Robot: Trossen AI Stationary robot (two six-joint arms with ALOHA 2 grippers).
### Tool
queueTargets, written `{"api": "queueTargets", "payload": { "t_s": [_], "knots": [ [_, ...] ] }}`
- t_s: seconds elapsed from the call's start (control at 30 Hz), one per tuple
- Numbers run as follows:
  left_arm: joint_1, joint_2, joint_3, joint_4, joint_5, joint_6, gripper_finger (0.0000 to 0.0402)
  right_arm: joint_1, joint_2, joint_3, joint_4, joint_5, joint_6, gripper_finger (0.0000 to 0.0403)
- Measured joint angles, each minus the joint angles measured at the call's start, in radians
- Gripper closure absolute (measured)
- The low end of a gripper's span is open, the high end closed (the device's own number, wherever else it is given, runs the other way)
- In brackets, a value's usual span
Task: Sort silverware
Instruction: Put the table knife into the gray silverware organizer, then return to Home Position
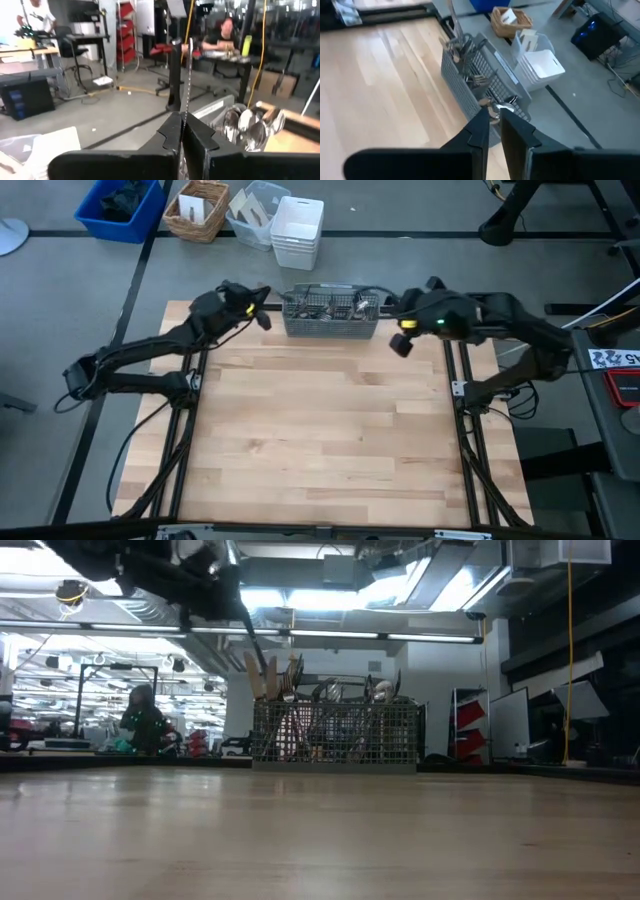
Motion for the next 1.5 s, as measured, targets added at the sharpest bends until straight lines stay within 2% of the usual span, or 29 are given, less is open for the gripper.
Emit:
{"api": "queueTargets", "payload": {
  "t_s": [0.17,0.53,0.77,0.93,1.03,1.2,1.5],
  "knots": [
    [0.015,0.103,0.089,-0.075,0.054,0.006,0.0401,0.0,-0.132,-0.147,0.082,0.003,0.031,0.0354],
    [0.015,0.257,0.272,-0.305,0.062,-0.01,0.0401,-0.001,-0.54,-0.838,0.631,0.011,0.029,0.0354],
    [0.015,0.351,0.31,-0.33,0.06,-0.015,0.0401,-0.001,-0.755,-1.25,0.957,-0.04,0.117,0.0354],
    [0.02,0.413,0.31,-0.324,0.06,-0.017,0.0398,-0.001,-0.879,-1.486,1.145,-0.102,0.186,0.0354],
    [0.02,0.438,0.31,-0.316,0.06,-0.01,0.0387,0.0,-0.943,-1.589,1.213,-0.104,0.221,0.0354],
    [0.02,0.443,0.31,-0.316,0.045,-0.011,0.036,-0.001,-1.037,-1.692,1.218,-0.105,0.279,0.0354],
    [0.02,0.412,0.31,-0.335,0.033,-0.055,0.0295,-0.001,-1.118,-1.733,1.239,-0.129,0.308,0.0354]
  ]
}}
